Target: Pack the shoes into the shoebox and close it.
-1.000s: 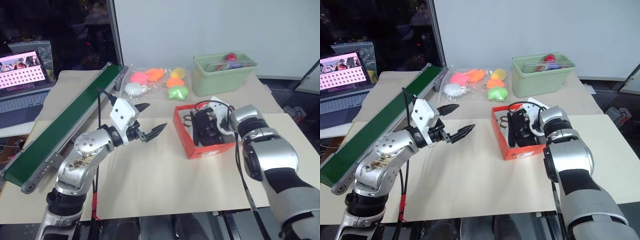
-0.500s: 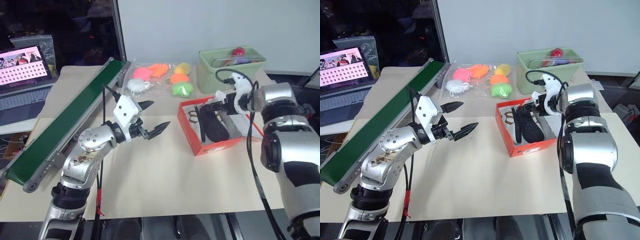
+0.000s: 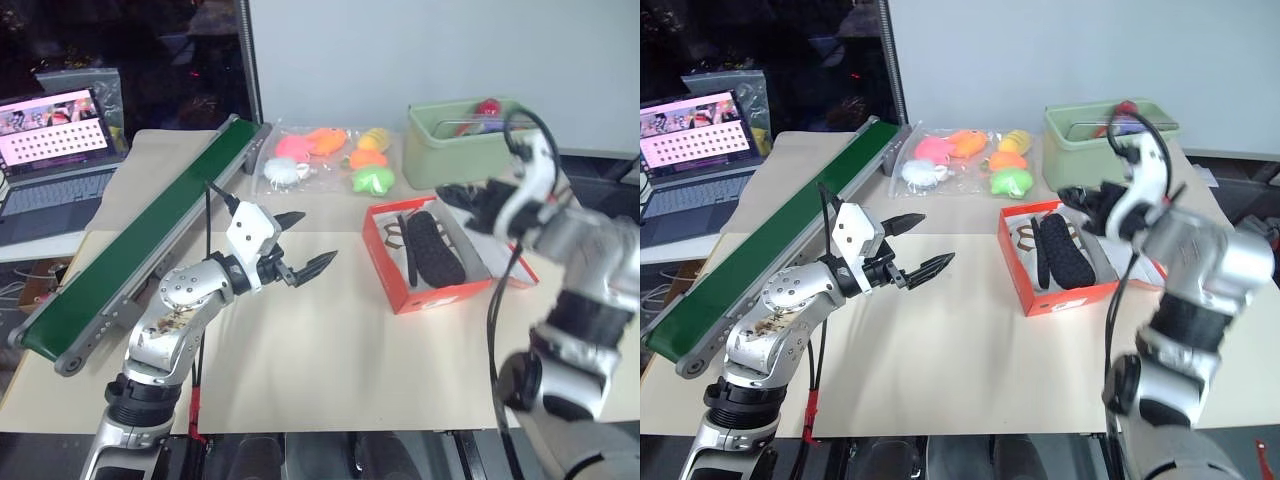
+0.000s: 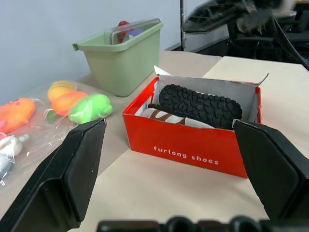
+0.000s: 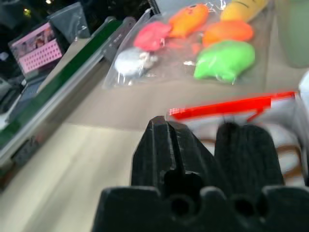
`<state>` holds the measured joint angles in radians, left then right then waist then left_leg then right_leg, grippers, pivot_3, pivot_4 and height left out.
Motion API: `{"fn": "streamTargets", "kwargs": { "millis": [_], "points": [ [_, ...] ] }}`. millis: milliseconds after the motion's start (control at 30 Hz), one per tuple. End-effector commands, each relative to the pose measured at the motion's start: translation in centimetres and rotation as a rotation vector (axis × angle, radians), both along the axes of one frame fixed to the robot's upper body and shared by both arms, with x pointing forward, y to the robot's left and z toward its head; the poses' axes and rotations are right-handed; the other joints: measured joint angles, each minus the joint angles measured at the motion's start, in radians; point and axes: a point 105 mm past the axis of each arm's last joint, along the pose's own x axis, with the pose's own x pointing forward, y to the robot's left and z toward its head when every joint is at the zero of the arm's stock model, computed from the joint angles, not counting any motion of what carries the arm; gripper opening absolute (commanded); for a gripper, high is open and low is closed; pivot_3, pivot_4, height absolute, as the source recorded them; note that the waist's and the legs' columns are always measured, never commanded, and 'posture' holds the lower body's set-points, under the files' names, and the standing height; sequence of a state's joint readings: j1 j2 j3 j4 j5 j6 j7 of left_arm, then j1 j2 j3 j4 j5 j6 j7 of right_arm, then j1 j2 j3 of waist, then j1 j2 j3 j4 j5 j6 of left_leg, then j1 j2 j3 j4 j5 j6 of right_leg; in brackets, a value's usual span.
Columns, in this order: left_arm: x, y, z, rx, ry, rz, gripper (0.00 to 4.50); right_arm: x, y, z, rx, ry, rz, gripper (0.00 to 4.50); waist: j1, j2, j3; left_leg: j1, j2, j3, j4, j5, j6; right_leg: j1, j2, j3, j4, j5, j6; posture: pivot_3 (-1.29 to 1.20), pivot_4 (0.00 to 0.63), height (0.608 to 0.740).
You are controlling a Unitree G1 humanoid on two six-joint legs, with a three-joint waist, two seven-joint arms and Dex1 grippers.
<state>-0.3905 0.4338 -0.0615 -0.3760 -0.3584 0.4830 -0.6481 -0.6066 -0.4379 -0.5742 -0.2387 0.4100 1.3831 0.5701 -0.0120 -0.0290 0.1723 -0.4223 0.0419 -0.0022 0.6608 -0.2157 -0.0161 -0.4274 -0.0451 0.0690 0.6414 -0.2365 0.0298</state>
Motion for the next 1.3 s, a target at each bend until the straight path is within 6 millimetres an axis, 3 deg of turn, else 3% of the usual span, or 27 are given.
{"fn": "streamTargets", "kwargs": {
  "millis": [33, 133, 267, 367, 600, 800, 933, 1033, 1167, 1300],
  "points": [
    [-0.8, -0.5, 1.0, -0.007, -0.031, -0.057, 4.50, -3.8, -2.7, 1.6, -0.062, -0.107, -0.009, 0.02, 0.004, 0.001, 0.001, -0.001, -0.002, 0.000, 0.000, 0.000, 0.000, 0.000, -0.001, 0.001, 0.000, 0.000, 0.001, 0.00, 0.150, 0.729],
    [-1.1, -0.9, 0.6, 0.012, -0.016, -0.096, 4.50, -5.4, -6.1, 0.4, -0.176, -0.055, -0.085, 0.02, -0.009, 0.002, 0.000, 0.001, -0.006, 0.001, 0.000, 0.000, 0.000, 0.000, -0.005, 0.003, 0.001, 0.000, 0.003, 0.00, 0.150, 0.729],
    [-1.6, -1.4, -0.1, 0.043, 0.016, -0.155, 4.50, -6.4, -9.1, 0.2, -0.248, -0.034, -0.145, 0.02, -0.025, 0.002, 0.000, 0.010, -0.006, 0.002, 0.000, 0.000, 0.000, 0.008, -0.004, 0.004, 0.001, -0.004, 0.009, 0.00, 0.150, 0.729],
    [-1.7, -1.5, -0.8, 0.074, 0.028, -0.174, 4.50, -6.9, -10.9, -2.0, -0.354, 0.062, -0.172, 0.02, -0.029, 0.002, 0.000, 0.010, -0.005, 0.002, 0.000, 0.000, 0.001, 0.008, -0.003, 0.005, 0.001, -0.004, 0.010, 0.00, 0.150, 0.729],
    [-1.7, -2.1, -0.7, 0.073, 0.025, -0.191, 4.50, -6.9, -14.8, -9.9, -0.547, 0.326, -0.283, 0.02, -0.032, 0.002, 0.000, 0.009, -0.006, 0.002, 0.000, 0.000, 0.001, 0.008, -0.004, 0.006, 0.001, -0.004, 0.009, 0.00, 0.150, 0.729],
    [-1.8, -2.2, -0.6, 0.072, 0.023, -0.185, 4.50, -5.4, -15.0, -13.5, -0.522, 0.383, -0.241, 0.02, -0.035, 0.002, -0.001, 0.010, -0.006, 0.003, 0.000, 0.000, 0.001, 0.008, -0.003, 0.007, 0.001, -0.003, 0.008, 0.00, 0.150, 0.729],
    [-1.7, -2.1, -0.5, 0.069, 0.023, -0.174, 4.50, -4.5, -14.7, -14.8, -0.467, 0.408, -0.187, 0.02, -0.033, 0.002, -0.001, 0.010, -0.006, 0.003, 0.000, 0.000, 0.001, 0.008, -0.003, 0.007, 0.001, -0.003, 0.007, 0.00, 0.150, 0.729],
    [-1.8, -1.8, -0.5, 0.066, 0.022, -0.154, 4.50, -4.3, -12.6, -14.8, -0.394, 0.410, -0.082, 0.02, -0.033, 0.001, -0.001, 0.011, -0.006, 0.003, 0.000, 0.000, 0.001, 0.009, -0.003, 0.007, 0.001, -0.001, 0.004, 0.00, 0.150, 0.729],
    [-1.9, -1.6, -0.4, 0.063, 0.021, -0.143, 4.50, -4.1, -9.2, -13.3, -0.234, 0.383, 0.040, 0.02, -0.034, 0.001, -0.001, 0.012, -0.006, 0.002, 0.000, 0.000, 0.001, 0.009, -0.003, 0.007, 0.001, -0.001, 0.004, 0.00, 0.150, 0.729],
    [-2.2, -1.7, -0.3, 0.053, 0.028, -0.136, 4.50, -2.3, -7.3, -11.8, -0.089, 0.337, -0.006, 0.02, -0.033, 0.001, -0.001, 0.012, -0.006, 0.002, 0.000, 0.000, 0.001, 0.009, -0.003, 0.007, 0.002, -0.001, 0.004, 0.00, 0.150, 0.729]
  ]
}}
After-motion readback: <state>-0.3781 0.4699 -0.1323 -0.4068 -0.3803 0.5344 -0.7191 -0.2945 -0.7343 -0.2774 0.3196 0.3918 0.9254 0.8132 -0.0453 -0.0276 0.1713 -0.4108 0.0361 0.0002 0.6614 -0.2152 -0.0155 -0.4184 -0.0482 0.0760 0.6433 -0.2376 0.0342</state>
